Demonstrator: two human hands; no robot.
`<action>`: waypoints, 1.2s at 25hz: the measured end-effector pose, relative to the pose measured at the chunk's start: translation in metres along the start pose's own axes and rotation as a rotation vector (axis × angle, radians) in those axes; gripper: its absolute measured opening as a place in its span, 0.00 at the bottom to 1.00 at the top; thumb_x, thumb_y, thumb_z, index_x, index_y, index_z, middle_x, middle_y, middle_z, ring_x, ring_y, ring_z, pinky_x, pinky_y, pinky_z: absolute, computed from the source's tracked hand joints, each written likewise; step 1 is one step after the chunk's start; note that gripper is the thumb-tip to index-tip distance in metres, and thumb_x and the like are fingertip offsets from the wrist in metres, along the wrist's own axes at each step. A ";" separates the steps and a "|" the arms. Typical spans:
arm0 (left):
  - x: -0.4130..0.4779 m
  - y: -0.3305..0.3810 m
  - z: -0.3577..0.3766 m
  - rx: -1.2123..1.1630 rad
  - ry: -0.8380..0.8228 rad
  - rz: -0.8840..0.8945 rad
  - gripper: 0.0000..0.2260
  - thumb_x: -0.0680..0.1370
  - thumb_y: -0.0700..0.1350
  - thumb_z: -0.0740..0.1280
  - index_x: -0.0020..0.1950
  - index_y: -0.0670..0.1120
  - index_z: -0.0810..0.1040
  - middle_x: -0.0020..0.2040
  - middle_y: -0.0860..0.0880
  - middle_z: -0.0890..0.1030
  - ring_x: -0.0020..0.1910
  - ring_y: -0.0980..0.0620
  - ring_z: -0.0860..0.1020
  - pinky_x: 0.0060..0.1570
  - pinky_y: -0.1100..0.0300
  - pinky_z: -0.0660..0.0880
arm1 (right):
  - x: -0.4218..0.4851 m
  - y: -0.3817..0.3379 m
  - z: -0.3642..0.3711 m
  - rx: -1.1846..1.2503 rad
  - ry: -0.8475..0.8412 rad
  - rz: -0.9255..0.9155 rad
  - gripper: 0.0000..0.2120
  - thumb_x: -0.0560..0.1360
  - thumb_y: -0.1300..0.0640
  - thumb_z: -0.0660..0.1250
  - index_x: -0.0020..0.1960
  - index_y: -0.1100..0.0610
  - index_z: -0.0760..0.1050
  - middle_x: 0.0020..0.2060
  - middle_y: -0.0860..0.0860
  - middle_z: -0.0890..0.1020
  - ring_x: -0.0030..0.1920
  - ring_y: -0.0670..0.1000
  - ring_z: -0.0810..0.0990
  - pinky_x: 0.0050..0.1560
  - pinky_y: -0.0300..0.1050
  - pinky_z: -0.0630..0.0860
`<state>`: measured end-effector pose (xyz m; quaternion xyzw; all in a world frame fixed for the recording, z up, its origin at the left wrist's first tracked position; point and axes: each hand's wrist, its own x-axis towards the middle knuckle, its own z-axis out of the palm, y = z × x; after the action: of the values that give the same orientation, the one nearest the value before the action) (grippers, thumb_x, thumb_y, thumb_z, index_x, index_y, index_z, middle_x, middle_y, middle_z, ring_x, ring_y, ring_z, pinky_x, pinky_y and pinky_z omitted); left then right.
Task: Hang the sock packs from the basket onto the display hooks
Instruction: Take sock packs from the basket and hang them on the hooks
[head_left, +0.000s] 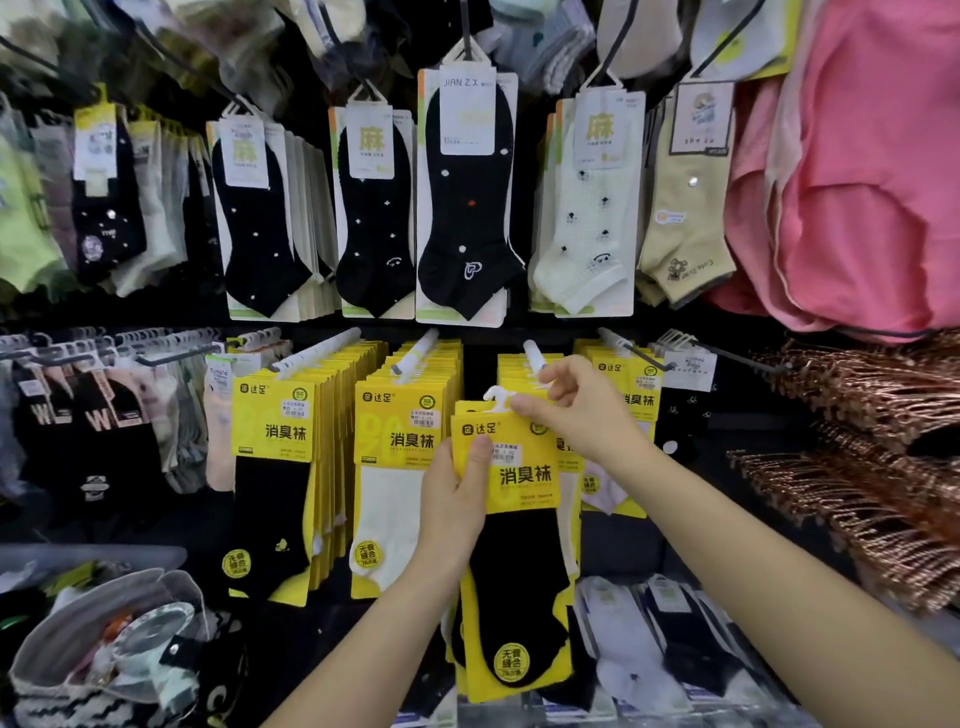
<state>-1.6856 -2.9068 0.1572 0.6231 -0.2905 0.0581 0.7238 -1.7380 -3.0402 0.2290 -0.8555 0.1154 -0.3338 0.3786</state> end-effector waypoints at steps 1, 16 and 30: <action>0.001 0.001 0.002 -0.038 0.010 -0.014 0.04 0.80 0.50 0.60 0.48 0.57 0.74 0.43 0.63 0.81 0.42 0.74 0.76 0.36 0.78 0.70 | -0.002 0.005 -0.002 0.006 0.000 0.035 0.24 0.63 0.41 0.75 0.51 0.51 0.70 0.41 0.44 0.72 0.42 0.44 0.73 0.38 0.39 0.69; 0.004 -0.009 -0.012 0.026 -0.011 -0.056 0.06 0.81 0.48 0.57 0.50 0.56 0.73 0.50 0.57 0.79 0.49 0.65 0.77 0.47 0.69 0.73 | -0.016 0.040 -0.009 0.159 0.148 0.083 0.11 0.73 0.55 0.70 0.47 0.62 0.76 0.34 0.55 0.83 0.41 0.56 0.81 0.48 0.54 0.78; -0.001 -0.013 -0.054 -0.034 0.096 -0.114 0.08 0.81 0.47 0.57 0.55 0.54 0.74 0.54 0.48 0.81 0.54 0.49 0.80 0.52 0.48 0.78 | 0.003 0.044 0.002 0.106 0.211 0.081 0.17 0.74 0.56 0.69 0.32 0.52 0.64 0.15 0.43 0.68 0.19 0.42 0.65 0.23 0.29 0.63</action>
<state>-1.6619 -2.8586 0.1426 0.6228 -0.2205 0.0414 0.7496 -1.7324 -3.0707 0.1975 -0.7890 0.1711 -0.4121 0.4224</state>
